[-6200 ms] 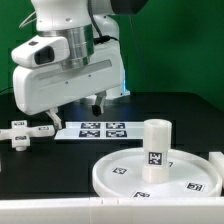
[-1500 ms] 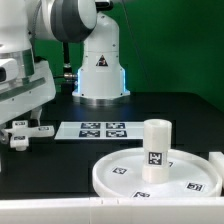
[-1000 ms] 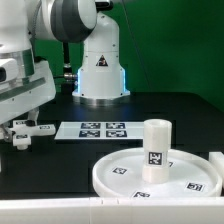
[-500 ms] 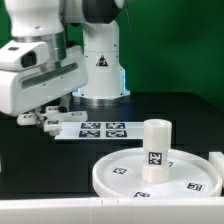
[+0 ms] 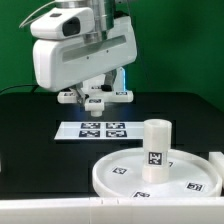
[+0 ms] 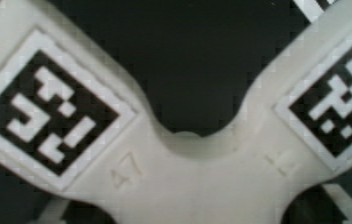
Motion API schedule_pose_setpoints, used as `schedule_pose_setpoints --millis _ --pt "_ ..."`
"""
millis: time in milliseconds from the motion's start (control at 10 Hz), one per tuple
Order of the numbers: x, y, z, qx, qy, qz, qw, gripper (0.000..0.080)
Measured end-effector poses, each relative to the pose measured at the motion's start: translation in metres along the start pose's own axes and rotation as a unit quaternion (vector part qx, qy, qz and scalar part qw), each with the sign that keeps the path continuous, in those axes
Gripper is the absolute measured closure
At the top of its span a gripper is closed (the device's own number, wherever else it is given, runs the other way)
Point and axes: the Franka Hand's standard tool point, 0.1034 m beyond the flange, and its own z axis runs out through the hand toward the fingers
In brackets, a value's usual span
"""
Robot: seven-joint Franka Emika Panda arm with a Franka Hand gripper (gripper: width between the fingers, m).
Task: Assemble round table
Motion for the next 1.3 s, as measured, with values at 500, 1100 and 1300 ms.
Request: schedule_pose_setpoints --millis 500,1100,1300 --pt "0.036 -0.003 -0.020 -0.004 0.010 -0.006 1.000 0.0351" --pt "0.091 -0.006 -0.032 -0.021 0.014 -0.034 0.999 0.0351" --pt "0.102 -0.005 -0.032 -0.011 0.007 -0.039 0.999 0.0351"
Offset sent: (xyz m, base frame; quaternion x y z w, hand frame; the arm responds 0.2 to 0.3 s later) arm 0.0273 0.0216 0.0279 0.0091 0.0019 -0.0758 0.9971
